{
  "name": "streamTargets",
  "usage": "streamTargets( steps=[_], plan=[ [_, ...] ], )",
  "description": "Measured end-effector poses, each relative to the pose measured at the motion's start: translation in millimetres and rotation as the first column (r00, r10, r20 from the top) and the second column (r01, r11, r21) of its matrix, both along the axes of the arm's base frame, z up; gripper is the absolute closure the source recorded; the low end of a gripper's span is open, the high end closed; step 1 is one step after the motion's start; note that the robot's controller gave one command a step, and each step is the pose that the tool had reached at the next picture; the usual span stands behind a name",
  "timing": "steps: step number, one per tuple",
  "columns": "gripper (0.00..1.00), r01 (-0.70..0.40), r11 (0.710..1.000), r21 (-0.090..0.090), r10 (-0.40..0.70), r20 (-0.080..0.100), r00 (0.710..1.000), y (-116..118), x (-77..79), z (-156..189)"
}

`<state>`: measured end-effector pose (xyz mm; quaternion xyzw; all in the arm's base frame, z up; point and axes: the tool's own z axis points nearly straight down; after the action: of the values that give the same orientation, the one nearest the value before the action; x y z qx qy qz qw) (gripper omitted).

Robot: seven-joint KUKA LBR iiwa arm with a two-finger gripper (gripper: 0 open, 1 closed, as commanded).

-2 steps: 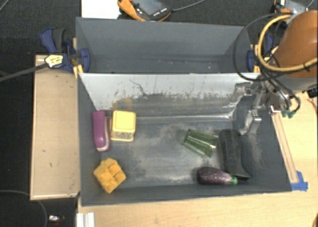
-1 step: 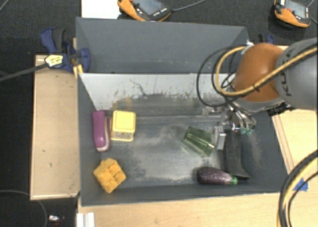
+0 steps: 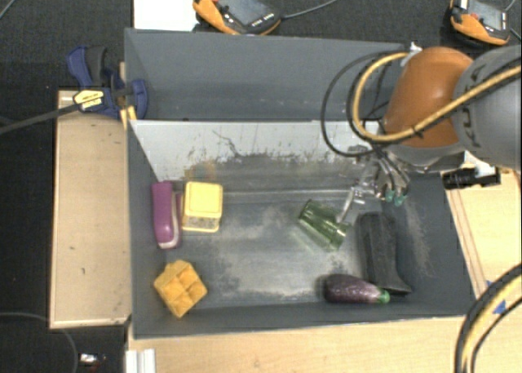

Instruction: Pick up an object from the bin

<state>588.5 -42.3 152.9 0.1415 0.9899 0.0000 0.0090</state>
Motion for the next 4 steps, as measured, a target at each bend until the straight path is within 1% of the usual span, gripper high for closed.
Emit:
streamTargets(
  steps=[1, 2, 3, 4],
  plan=[
    [0.0, -0.095, 0.996, 0.003, 0.095, -0.024, 0.995, 5, -36.8, -55],
    [0.0, 0.139, 0.99, 0.003, -0.139, 0.003, 0.99, -11, -16.4, -83],
    [1.0, 0.159, 0.987, 0.001, -0.159, -0.017, 0.987, -6, -40.1, -83],
    [1.0, 0.158, 0.987, 0.001, -0.158, -0.018, 0.987, -6, -40.2, -83]
  ],
)
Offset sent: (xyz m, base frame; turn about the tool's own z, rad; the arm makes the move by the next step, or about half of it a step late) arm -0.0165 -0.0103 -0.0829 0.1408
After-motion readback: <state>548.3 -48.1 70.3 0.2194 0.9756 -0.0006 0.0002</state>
